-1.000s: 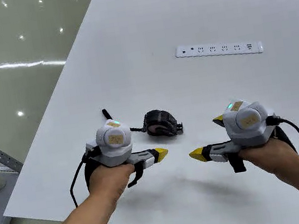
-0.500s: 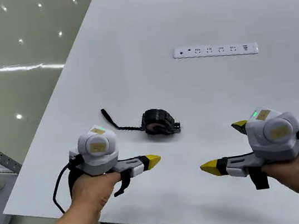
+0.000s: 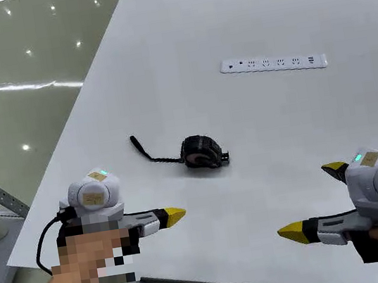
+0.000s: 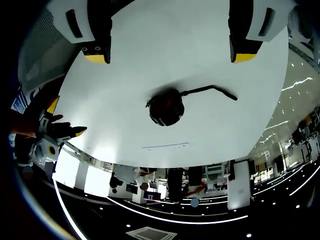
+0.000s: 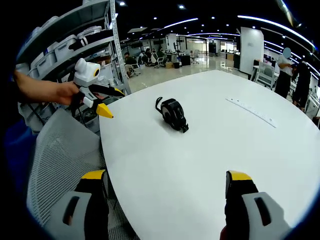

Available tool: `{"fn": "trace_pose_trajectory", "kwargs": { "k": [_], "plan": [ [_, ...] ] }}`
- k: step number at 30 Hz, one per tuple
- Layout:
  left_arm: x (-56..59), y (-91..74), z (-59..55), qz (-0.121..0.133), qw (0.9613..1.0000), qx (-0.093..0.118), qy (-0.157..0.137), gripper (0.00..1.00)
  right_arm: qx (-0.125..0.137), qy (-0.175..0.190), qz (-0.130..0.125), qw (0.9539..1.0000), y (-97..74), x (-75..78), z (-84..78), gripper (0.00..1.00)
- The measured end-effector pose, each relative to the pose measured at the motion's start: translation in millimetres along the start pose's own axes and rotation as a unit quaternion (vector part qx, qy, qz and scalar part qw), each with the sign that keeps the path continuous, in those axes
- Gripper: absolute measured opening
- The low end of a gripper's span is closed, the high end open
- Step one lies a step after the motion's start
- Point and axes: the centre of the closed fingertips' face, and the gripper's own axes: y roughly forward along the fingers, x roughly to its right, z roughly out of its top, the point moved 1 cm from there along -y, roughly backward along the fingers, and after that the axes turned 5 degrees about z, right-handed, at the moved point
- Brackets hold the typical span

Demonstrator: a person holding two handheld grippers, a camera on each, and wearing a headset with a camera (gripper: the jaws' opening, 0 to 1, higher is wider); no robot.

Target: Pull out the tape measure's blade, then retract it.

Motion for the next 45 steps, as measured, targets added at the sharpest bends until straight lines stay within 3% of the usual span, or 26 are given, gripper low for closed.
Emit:
{"fn": "trace_pose_trajectory", "kwargs": {
  "k": [2, 9, 16, 24, 34, 45],
  "plan": [
    [-1.5, -5.8, -0.5, -0.001, 1.0, 0.006, 0.006, 0.97, -0.001, 0.0, -0.001, 1.0, -4.7, -0.2, -1.1, 0.96],
    [-11.2, -25.1, -16.6, -0.005, 0.9997, -0.007, 0.023, 1.0, 0.003, 0.001, -0.002, 1.0, -20.5, 1.2, -0.3, 1.0],
    [-26.1, -45.4, -26.8, -0.007, 1.0, -0.001, -0.002, 1.0, 0.002, -0.002, -0.002, 1.0, -33.3, -0.4, -4.7, 1.0],
    [-42.9, -62.7, -30.5, 0.004, 1.0, -0.002, -0.001, 1.0, -0.005, 0.0, -0.005, 1.0, -46.7, 0.1, -13.8, 1.0],
    [-43.4, -68.0, -29.3, 0.006, 1.0, -0.004, -0.001, 1.0, -0.009, 0.003, -0.013, 0.9999, -57.2, 0.3, -19.9, 1.0],
    [-41.5, -69.5, -27.7, 0.004, 1.0, -0.006, 0.001, 1.0, -0.007, 0.001, -0.011, 0.9999, -55.8, -0.7, -18.5, 1.0]
  ]
}}
